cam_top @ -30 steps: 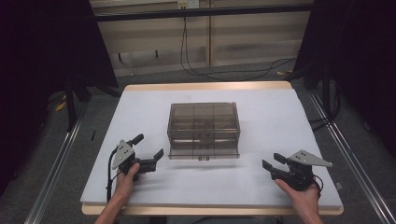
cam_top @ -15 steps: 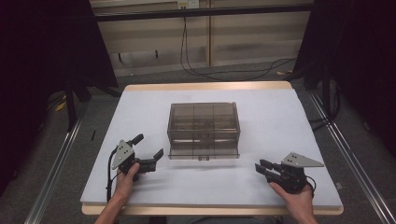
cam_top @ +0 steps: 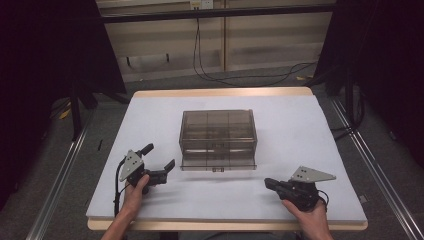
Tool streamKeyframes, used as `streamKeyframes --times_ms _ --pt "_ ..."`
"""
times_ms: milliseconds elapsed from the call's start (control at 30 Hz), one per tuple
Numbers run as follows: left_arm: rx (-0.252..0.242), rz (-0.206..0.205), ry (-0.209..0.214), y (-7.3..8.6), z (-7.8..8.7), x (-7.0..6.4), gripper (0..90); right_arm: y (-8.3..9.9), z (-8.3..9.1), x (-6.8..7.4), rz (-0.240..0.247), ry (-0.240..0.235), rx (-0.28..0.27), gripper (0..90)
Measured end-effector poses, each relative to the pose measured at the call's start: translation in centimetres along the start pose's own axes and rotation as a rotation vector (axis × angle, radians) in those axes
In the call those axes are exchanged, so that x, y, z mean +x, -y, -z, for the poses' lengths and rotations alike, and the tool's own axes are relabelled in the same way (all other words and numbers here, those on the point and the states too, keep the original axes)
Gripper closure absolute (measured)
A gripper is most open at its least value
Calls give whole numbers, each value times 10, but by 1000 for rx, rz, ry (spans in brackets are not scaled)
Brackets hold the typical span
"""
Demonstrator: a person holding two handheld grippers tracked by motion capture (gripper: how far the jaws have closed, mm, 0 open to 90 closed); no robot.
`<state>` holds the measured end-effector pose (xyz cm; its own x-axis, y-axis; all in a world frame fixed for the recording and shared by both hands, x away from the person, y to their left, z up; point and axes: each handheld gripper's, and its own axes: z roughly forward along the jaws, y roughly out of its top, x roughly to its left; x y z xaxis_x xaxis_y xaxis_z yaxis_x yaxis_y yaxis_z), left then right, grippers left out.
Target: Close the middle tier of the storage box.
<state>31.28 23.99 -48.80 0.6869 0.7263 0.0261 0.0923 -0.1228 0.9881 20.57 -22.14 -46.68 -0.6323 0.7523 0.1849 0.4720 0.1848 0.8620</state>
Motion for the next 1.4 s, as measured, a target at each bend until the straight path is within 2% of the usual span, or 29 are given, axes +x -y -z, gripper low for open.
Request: streamKeyframes --times_ms 400,433,600,667,700,733,1033,1100,1133,1267,1400 --pt "0 0 0 0 0 0 11 -5 -9 13 24 -44 26 900" --pt "-15 21 -4 0 -1 -2 12 -5 -9 14 32 -46 28 900" --pt "-14 19 -4 0 -1 -1 11 -8 -12 19 39 -67 29 900" --pt "0 -2 0 0 0 0 11 -9 -14 21 45 -75 31 900" --pt "-12 17 -3 0 -1 -1 11 -9 -15 21 50 -79 35 900" --pt "-14 19 -4 0 -1 -1 11 -10 -16 22 50 -86 44 900" --pt "-14 20 -5 0 -1 -1 11 -15 -23 29 57 -117 48 900" --pt "0 0 -1 0 0 0 11 -17 -25 31 70 -123 59 900" --pt "-15 21 -5 0 -1 -2 11 -17 -26 31 71 -125 59 900" --pt "-8 11 -2 0 -1 -1 11 -20 -32 34 74 -122 73 900" --pt "-14 20 -4 0 -1 -2 11 -23 -38 37 80 -127 83 900"
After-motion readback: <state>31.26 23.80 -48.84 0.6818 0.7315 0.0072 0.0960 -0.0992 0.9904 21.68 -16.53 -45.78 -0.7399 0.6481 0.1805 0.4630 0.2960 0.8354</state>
